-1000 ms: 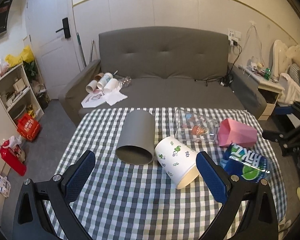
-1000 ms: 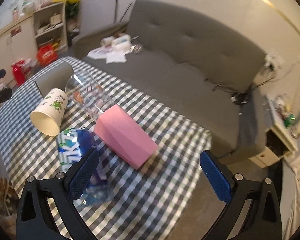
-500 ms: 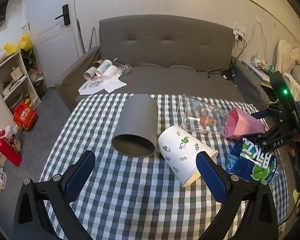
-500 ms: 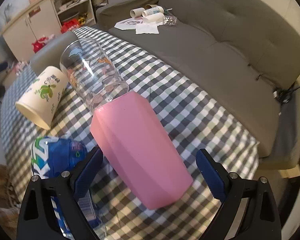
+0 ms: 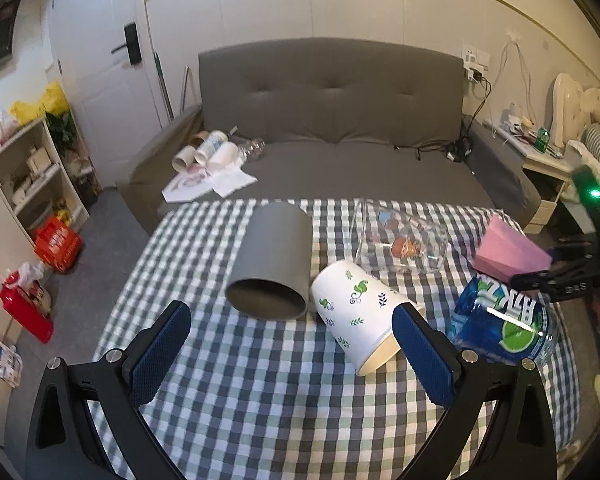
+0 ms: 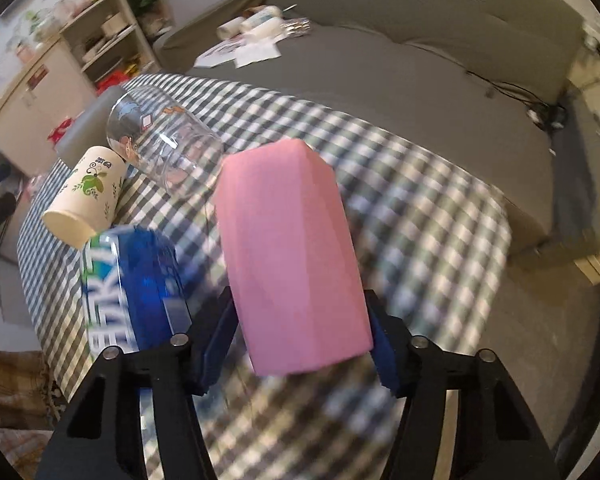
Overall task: Flip cup upside down
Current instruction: 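Lift the pink cup with the right tool toward the left tool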
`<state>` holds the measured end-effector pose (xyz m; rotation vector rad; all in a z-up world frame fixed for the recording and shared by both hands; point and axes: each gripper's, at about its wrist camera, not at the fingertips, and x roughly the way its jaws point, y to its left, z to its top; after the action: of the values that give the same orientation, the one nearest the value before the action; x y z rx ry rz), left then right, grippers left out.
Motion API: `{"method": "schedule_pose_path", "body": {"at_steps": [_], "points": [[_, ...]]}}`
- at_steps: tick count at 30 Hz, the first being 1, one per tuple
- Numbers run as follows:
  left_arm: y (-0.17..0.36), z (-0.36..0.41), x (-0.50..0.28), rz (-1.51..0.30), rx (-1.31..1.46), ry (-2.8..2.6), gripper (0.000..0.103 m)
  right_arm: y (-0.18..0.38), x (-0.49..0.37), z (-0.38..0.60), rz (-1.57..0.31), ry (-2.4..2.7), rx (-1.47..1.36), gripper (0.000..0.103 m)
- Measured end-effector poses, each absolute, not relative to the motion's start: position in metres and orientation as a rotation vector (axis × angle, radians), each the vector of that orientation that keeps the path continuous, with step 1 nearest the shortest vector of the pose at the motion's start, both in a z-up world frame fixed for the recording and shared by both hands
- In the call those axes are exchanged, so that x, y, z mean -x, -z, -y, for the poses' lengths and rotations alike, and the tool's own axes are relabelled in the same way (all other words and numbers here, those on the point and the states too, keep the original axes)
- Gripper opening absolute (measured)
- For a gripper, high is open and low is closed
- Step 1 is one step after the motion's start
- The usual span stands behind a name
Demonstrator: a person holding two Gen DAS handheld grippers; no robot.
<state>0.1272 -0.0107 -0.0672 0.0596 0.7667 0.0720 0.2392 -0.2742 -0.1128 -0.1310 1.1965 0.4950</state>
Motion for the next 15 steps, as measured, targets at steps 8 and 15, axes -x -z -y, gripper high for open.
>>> {"method": "schedule_pose_path", "body": {"at_steps": [8,15], "points": [[0.041,0.008,-0.100,-0.701,-0.098,-0.128,0.103,0.073,-0.165,0.297,-1.117,-0.397,0.008,0.057],[0.017,0.003,-0.070,-0.658,-0.058,-0.117,0.103,0.030,-0.101,0.242,-1.012,-0.450,-0.015,0.057]]}}
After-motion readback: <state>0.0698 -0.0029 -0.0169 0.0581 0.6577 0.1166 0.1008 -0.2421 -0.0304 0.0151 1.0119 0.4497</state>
